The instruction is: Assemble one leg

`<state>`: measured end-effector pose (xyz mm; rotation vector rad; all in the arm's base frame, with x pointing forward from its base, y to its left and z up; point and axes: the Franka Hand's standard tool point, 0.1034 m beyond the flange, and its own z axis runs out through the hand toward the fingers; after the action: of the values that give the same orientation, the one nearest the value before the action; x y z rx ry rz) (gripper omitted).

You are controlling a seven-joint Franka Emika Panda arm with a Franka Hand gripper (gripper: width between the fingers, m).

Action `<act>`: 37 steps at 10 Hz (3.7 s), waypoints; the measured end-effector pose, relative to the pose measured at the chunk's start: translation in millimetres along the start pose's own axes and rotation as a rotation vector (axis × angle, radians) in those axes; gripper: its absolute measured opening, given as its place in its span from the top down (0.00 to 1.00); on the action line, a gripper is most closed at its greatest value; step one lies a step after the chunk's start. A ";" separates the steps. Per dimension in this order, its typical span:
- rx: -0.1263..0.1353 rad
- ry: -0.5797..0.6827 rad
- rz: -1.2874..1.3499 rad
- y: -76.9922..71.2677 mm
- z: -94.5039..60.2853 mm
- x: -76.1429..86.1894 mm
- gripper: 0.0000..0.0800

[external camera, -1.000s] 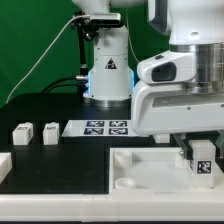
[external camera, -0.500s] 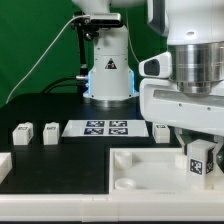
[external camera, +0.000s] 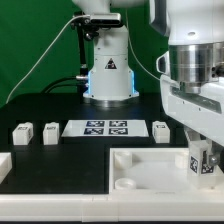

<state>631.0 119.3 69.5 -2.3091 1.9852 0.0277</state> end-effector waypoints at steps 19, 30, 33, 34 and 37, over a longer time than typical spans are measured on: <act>-0.101 -0.006 -1.572 -0.4 -2.0 1.5 0.35; -0.115 0.087 -0.641 7.0 -5.9 30.2 0.62; -0.128 0.103 -0.576 9.7 -6.1 37.0 0.61; -0.128 0.102 -0.576 9.8 -5.9 36.5 0.37; -0.129 0.102 -0.576 10.0 -5.4 36.6 0.20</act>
Offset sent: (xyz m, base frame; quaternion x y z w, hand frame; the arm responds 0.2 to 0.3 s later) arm 0.0000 0.0000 0.0000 0.0000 0.0000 0.0000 1.0000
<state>626.4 81.3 71.5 -2.9250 1.3124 -0.0053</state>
